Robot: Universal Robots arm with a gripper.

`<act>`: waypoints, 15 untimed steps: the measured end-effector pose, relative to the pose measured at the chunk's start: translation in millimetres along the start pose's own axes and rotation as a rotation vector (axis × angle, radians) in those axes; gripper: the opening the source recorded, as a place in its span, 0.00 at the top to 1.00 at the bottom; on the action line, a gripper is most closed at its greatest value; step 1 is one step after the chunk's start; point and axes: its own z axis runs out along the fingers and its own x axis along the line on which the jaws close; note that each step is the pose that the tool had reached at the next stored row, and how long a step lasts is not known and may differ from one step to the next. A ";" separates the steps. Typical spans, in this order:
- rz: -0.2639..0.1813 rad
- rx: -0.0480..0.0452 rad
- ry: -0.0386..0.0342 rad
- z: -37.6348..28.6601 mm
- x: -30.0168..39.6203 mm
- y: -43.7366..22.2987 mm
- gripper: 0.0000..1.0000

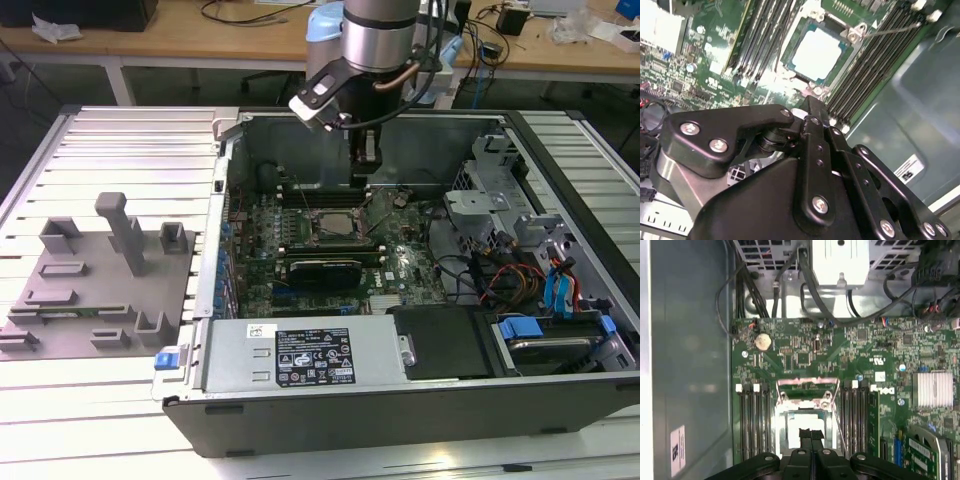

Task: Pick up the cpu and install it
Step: 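Close the cpu cover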

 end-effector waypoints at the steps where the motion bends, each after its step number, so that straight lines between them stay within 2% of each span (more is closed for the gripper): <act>1: 0.000 0.0006 -0.0001 0.1 0.1 3.3 0.89; 4: 0.000 0.0031 0.0000 0.4 0.4 16.6 0.89; 7: 0.000 0.0050 -0.0001 0.6 0.6 26.7 0.89; 9: 0.000 0.0071 -0.0002 0.8 0.9 37.9 0.89; 15: 0.000 0.0110 -0.0003 1.3 1.4 59.5 0.89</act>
